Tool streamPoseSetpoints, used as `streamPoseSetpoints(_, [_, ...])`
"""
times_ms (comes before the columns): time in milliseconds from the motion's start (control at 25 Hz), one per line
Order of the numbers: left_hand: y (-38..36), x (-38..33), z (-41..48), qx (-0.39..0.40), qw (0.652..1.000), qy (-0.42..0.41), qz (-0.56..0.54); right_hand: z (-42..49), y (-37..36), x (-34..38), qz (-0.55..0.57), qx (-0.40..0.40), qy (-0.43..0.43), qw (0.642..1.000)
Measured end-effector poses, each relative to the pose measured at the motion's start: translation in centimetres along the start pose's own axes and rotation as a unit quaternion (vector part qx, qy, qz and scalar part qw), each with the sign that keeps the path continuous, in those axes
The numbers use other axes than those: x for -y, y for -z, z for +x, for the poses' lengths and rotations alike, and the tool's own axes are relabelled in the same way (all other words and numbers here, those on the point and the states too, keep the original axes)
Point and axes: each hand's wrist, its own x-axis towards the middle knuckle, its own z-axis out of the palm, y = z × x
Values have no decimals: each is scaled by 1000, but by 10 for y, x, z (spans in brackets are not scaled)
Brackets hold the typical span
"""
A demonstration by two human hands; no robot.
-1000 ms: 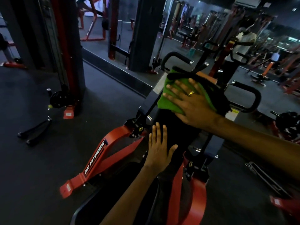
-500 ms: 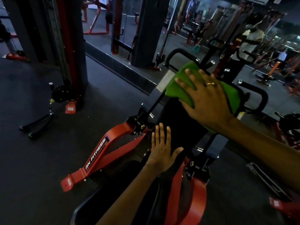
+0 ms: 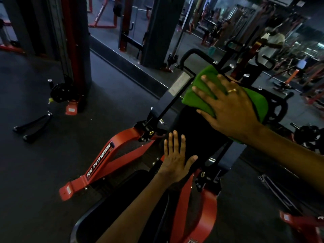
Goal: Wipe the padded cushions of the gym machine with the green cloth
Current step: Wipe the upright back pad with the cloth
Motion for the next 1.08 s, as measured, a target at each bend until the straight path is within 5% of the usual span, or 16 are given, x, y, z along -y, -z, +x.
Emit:
streamPoseSetpoints(160, [1, 0, 1, 15, 1000, -3, -14, 15, 4, 9, -46, -1, -1, 999])
streamPoseSetpoints(440, [-6, -3, -13, -37, 999, 7, 10, 21, -46, 52, -44, 0, 166, 985])
streamPoseSetpoints(600, [-8, 0, -16, -34, 999, 6, 9, -9, -30, 25, 7, -60, 161, 985])
streamPoseSetpoints(760, [-5, 2, -15, -21, 1000, -1, 11, 19, -32, 40, -30, -14, 132, 991])
streamPoseSetpoints(960, [-1, 2, -18, -16, 1000, -5, 20, 35, -55, 71, -14, 60, 234, 970])
streamPoseSetpoints(1080, [2, 10, -20, -8, 999, -17, 36, 14, -41, 43, -25, -9, 199, 980])
